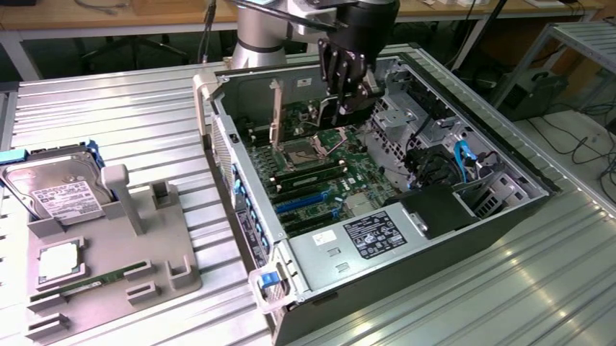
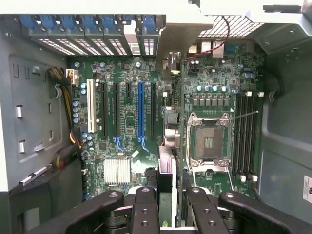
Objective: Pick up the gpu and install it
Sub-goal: 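Insert the gpu into the slot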
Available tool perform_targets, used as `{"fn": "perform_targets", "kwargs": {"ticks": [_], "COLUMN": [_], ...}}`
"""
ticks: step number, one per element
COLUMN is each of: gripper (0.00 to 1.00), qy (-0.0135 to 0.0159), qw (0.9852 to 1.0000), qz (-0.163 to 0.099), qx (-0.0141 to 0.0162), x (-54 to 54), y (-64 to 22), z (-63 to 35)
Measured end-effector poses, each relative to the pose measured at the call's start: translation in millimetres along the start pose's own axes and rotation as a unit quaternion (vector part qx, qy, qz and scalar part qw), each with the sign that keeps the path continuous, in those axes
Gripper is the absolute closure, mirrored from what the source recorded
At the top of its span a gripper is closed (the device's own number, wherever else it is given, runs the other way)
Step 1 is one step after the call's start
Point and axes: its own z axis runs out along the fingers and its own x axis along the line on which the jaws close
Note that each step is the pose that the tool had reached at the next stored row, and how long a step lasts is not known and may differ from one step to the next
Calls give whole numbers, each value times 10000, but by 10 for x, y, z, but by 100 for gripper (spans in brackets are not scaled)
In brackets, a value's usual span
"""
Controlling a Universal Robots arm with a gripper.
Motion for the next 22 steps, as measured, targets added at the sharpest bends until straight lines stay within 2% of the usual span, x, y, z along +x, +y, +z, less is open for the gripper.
{"fn": "perform_targets", "kwargs": {"ticks": [15,17,22], "gripper": [73,73,73], "qy": [0,-1,-8], "qw": [10000,10000,10000], "qz": [6,9,13], "qx": [-23,-37,-38], "x": [4,4,5], "y": [9,10,28], "z": [156,184,227]}}
